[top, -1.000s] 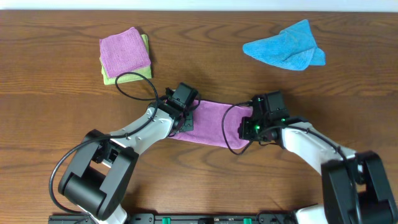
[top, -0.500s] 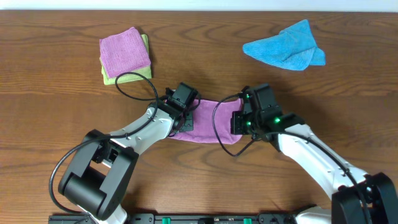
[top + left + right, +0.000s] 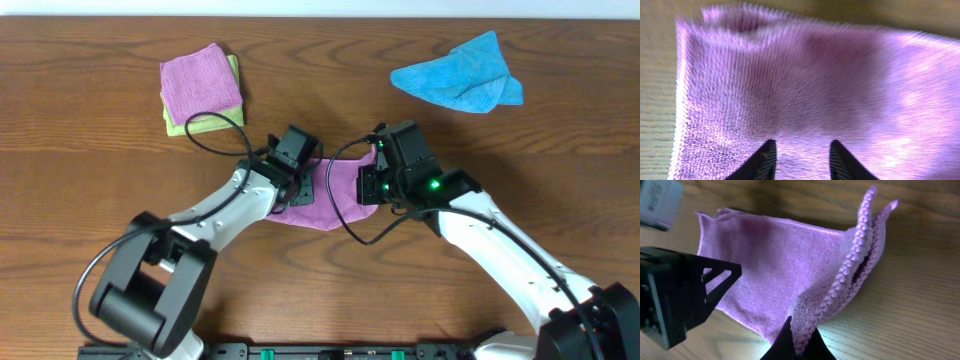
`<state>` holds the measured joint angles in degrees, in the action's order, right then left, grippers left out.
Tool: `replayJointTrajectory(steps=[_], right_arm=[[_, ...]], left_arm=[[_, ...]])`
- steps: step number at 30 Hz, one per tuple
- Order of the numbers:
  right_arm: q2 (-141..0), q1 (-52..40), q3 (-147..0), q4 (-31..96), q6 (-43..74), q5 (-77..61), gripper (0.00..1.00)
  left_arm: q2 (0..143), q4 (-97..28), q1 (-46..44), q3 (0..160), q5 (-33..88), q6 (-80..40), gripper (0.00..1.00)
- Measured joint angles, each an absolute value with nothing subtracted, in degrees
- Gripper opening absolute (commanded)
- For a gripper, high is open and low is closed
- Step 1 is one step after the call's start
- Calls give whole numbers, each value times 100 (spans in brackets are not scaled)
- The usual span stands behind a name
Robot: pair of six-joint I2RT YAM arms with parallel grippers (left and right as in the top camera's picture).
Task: Fold the cloth
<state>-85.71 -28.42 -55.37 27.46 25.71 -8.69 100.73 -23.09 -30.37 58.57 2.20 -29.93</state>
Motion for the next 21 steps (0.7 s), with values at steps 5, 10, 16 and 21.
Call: replayJointTrajectory(steps=[5,10,16,21], right_arm=[[-8571,-2936,-5561,2762,2613,-805,2],[-8571,-3096,-5566,2696,2731,-762,2],[-8573,-3575,-5596,2392,2930,-438,2],[-8580,-3968,-5621,2213,3146,30,2]], left_arm=[[9542,-2320,-2958,5887,237,-2978,44],[9052,-2689,-2626,5896,80,-2919,44],[8639,-3212,-2010,5898,-51,-2694,40],[8449,-3450,-1704,5898,-89,-2650,38]])
